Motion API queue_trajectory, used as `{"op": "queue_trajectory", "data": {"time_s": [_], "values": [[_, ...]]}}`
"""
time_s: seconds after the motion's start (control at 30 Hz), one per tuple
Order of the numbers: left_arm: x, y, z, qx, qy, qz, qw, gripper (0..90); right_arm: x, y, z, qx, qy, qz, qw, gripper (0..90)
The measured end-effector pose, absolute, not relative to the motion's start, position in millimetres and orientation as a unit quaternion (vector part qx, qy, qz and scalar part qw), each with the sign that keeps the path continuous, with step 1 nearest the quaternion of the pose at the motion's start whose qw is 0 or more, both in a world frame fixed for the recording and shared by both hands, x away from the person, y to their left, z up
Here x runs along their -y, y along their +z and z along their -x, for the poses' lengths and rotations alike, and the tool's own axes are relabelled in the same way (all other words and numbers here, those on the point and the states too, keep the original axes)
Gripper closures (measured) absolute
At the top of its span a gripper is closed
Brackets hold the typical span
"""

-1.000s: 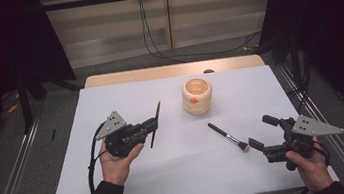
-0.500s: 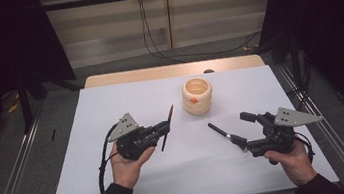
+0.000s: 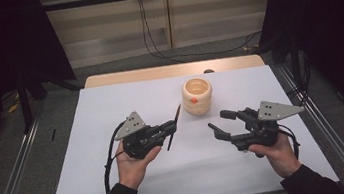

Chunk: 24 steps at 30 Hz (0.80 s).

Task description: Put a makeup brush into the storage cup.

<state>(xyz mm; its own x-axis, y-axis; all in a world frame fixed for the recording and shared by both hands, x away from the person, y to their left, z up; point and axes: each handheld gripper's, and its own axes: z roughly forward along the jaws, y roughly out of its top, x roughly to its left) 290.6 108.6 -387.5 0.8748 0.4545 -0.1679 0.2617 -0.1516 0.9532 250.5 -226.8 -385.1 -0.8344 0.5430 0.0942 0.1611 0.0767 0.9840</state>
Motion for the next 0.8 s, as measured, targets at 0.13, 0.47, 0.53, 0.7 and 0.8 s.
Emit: {"op": "queue_trajectory", "data": {"time_s": [0.13, 0.47, 0.53, 0.7, 0.8], "values": [[-102.9, -385.0, -286.3, -0.226, 0.077, -0.757, 0.608, 83.3, 217.7, -380.4, -256.7, -0.729, 0.629, -0.231, 0.143, 34.0], [-91.6, -382.2, -287.5, -0.21, 0.065, -0.758, 0.614, 83.3, 204.8, -364.4, -273.2, -0.725, 0.643, -0.213, 0.124, 43.9], [-90.2, -382.5, -288.4, -0.213, 0.066, -0.756, 0.616, 83.3, 203.7, -362.7, -276.5, -0.722, 0.646, -0.216, 0.122, 43.6], [-88.0, -384.5, -290.2, -0.211, 0.062, -0.757, 0.615, 83.3, 197.2, -360.9, -281.3, -0.732, 0.639, -0.204, 0.12, 38.0], [-88.1, -383.6, -289.1, -0.21, 0.067, -0.759, 0.612, 83.3, 194.5, -359.2, -284.0, -0.732, 0.64, -0.203, 0.118, 39.6]]}}
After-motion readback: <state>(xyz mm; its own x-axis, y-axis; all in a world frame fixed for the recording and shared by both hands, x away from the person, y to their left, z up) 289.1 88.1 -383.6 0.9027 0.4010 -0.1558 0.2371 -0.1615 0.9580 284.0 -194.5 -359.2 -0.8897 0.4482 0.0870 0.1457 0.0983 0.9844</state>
